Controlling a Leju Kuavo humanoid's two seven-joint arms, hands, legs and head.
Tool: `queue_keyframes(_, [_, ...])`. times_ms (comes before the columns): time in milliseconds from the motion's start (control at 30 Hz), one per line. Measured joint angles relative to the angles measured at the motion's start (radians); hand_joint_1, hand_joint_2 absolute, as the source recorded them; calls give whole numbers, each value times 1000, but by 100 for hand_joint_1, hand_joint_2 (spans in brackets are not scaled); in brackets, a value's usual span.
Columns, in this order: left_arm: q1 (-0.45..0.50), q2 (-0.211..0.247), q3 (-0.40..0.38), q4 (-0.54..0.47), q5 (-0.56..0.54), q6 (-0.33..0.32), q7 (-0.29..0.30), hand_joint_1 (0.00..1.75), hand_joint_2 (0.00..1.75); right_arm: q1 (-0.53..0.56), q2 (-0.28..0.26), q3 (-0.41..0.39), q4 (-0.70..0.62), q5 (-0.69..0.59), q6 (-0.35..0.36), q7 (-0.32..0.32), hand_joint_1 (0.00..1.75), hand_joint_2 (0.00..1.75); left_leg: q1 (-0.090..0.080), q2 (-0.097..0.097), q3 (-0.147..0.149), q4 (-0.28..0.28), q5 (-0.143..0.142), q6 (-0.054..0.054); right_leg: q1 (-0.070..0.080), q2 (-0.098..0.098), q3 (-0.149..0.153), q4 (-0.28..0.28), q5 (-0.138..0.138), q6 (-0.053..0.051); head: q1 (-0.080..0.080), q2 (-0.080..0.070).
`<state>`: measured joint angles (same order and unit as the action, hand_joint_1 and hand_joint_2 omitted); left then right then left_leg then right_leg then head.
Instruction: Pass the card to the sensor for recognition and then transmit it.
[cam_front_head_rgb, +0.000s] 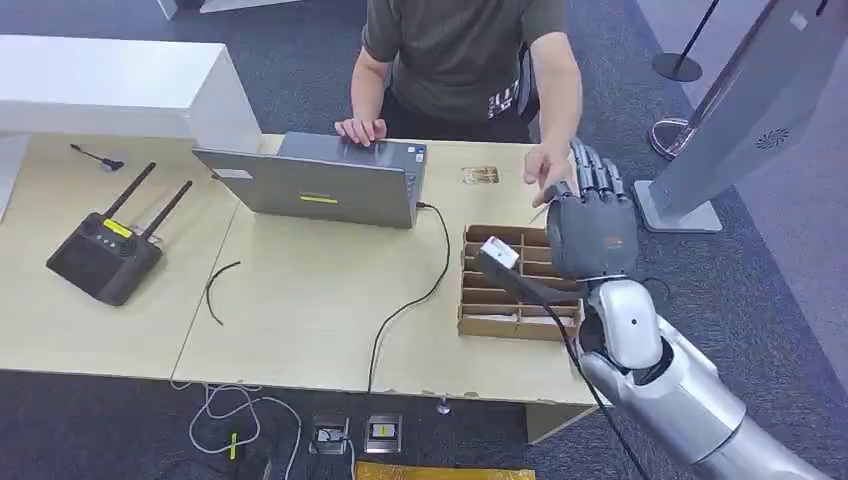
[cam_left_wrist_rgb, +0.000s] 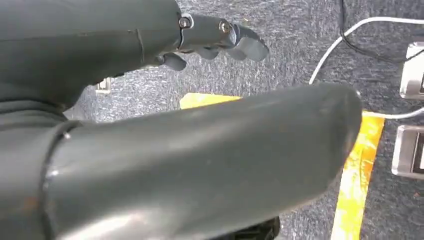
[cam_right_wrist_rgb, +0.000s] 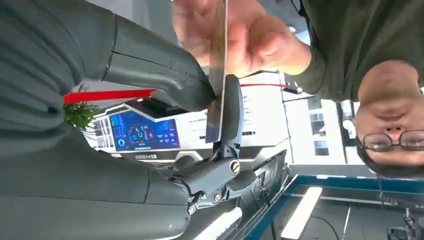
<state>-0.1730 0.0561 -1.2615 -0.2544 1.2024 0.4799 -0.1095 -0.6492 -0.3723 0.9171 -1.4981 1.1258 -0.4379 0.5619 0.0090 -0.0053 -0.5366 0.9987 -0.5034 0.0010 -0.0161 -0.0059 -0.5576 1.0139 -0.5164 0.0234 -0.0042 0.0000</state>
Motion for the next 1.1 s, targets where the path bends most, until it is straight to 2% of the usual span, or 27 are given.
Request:
queue_keyframes(267, [-8,-5,0,0,-3,-8,1,0,0,-27,35,-1,87,-1,-10,-2,175,175,0,-1,0,0,0,0,0,0,0,0,0,0,0,0])
queue_keyframes(300, [-9,-6,0,0,-6,-8,2,0,0,-29,37,-2,98,2,-10,-2,168,175,0,-1,0,0,0,0,0,0,0,0,0,0,0,0])
queue_keyframes(333, [-10,-6,0,0,-9,-9,3,0,0,-29,41,-3,107,7,-10,-2,10,175,0,0,0,0,0,0,0,0,0,0,0,0,0,0])
queue_keyframes(467, [-11,-7,0,0,-18,-10,8,0,0,-29,47,-16,145,32,-8,1,10,175,0,0,0,0,0,0,0,0,0,0,0,0,0,0])
queue_keyframes(500, [-11,-7,0,0,-19,-10,9,0,0,-29,48,-18,152,34,-7,3,0,175,0,0,0,0,0,0,0,0,0,0,0,0,0,0])
queue_keyframes(533, [-12,-7,0,0,-19,-10,9,0,0,-29,48,-20,159,35,-7,5,0,175,0,0,0,0,0,0,0,0,0,0,0,0,0,0])
queue_keyframes(567, [-12,-7,0,0,-19,-10,9,0,0,-29,49,-23,165,35,-7,5,0,0,0,0,0,0,0,0,0,0,0,0,0,0,0,0])
queue_keyframes(733, [-14,-10,0,0,-19,-10,10,0,0,-29,52,-34,192,62,-4,10,0,0,0,0,0,0,0,0,0,0,0,0,0,0,0,0])
queue_keyframes(900, [-15,-15,0,0,-8,-9,10,0,0,-28,46,-58,215,108,12,42,0,0,0,0,0,0,0,0,0,0,-1,0,0,0,0,0])
queue_keyframes(1033, [-4,-18,0,0,3,-7,8,0,0,-15,1,-104,222,97,20,76,0,0,0,0,0,1,0,0,0,0,-1,0,0,0,0,0])
queue_keyframes(1100, [6,-21,1,1,12,-6,5,0,0,6,-30,-139,227,53,8,85,0,0,0,0,0,1,0,0,0,0,-1,-1,0,0,0,0])
